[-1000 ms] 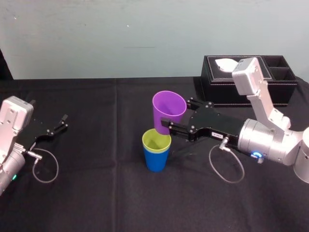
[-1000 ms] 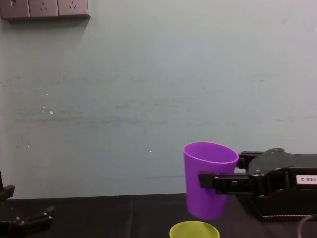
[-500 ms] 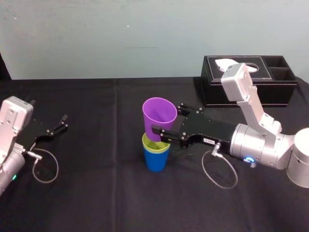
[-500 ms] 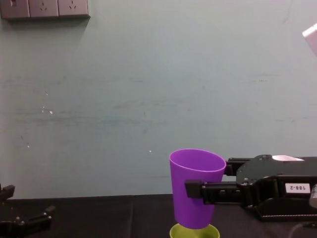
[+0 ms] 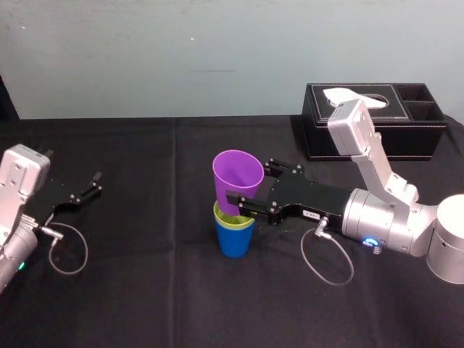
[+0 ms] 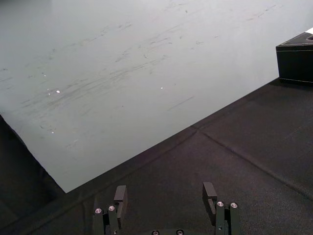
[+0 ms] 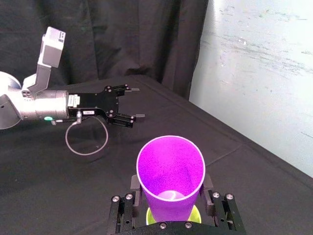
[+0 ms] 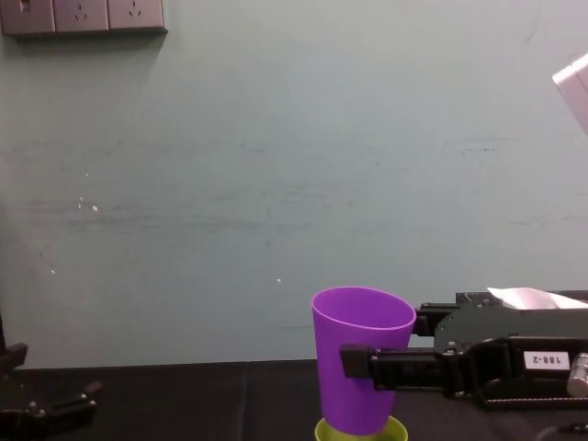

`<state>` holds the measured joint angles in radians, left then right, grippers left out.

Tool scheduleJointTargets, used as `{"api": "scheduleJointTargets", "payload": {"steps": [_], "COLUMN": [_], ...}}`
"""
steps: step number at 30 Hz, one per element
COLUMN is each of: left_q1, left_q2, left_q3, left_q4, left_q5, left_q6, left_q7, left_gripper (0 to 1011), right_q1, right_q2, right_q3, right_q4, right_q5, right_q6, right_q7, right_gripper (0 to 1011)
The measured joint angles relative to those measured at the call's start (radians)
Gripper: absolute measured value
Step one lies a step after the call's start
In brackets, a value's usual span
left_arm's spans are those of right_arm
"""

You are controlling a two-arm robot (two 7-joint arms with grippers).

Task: Stack the three plastic cups sequentially using one hand.

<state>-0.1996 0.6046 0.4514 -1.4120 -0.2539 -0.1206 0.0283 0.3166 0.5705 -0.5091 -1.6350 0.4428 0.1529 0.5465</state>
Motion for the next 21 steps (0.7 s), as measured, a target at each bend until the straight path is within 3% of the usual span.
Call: {"api": "scheduleJointTargets", "payload": {"steps": [21], "left_q1": [0.0], "left_q2": [0.0], "left_q3": [0.0], "left_q4": [0.0], "left_q5": [0.0], "left_q6": [0.0], "left_q7": [0.0], "left_gripper": [1010], "right_q1": [-0.006], "right_q2": [-0.002], "right_q3": [0.0], "right_q4": [0.011], "right_q5": [0.0], "right_q6": [-0.002], "right_q7": [-0.002], "right_gripper": [722]}}
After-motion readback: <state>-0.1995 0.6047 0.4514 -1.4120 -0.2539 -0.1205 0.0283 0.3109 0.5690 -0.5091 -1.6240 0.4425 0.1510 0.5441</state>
